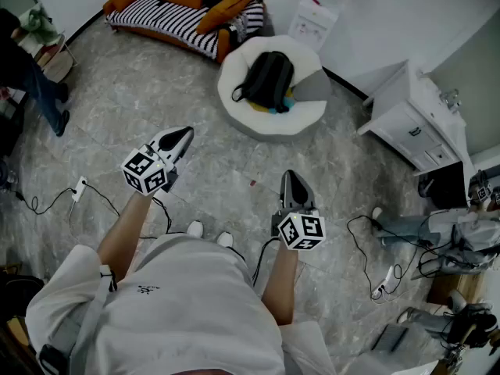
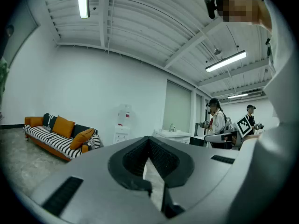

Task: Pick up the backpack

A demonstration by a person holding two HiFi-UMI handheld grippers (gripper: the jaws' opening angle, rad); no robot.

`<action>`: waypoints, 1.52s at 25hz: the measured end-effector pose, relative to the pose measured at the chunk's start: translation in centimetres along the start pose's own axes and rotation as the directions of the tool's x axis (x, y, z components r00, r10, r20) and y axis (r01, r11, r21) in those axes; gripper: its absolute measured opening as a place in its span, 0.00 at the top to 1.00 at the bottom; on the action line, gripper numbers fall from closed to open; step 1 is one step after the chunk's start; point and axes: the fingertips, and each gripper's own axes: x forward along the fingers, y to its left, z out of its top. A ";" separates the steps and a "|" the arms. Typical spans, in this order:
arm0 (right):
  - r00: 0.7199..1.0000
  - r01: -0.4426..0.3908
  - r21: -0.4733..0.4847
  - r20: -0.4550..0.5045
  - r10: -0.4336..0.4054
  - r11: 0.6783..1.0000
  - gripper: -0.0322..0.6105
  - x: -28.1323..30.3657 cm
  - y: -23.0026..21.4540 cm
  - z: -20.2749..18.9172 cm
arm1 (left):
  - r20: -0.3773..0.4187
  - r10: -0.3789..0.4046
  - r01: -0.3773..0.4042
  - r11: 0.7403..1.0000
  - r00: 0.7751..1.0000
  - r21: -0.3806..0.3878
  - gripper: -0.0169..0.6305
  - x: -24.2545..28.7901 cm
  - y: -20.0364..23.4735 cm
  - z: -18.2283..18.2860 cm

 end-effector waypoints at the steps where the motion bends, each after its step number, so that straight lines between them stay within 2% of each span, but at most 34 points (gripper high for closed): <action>1: 1.000 -0.005 -0.002 0.001 0.005 1.000 0.94 0.0 -0.1 0.0 | 0.001 0.005 -0.005 1.000 1.000 0.001 0.97 0.0 -0.1 -0.1; 12: 1.000 -0.024 -0.013 -0.007 0.024 1.000 0.94 -1.9 -1.9 -0.6 | 0.006 0.015 -0.015 1.000 1.000 0.012 0.97 1.0 -3.0 -1.0; 22: 0.997 -0.077 0.015 0.004 0.077 0.997 0.94 -3.7 -4.5 -0.9 | -0.002 0.023 -0.023 1.000 1.000 0.013 0.97 3.1 -6.2 -2.1; 27: 0.992 -0.121 0.031 -0.045 0.122 0.992 0.94 -0.8 -6.3 -0.7 | -0.032 0.043 -0.043 0.999 0.999 0.005 0.97 5.9 -4.9 -1.7; 31: 0.986 -0.159 0.026 -0.041 0.160 0.987 0.94 -1.7 -4.8 -1.2 | -0.024 0.049 -0.049 0.999 0.998 0.024 0.97 4.1 -5.8 -1.7; 38: 0.977 -0.209 0.017 -0.048 0.209 0.978 0.94 1.0 -4.2 -1.1 | -0.039 0.075 -0.074 0.997 0.996 0.031 0.97 5.5 -3.9 -1.6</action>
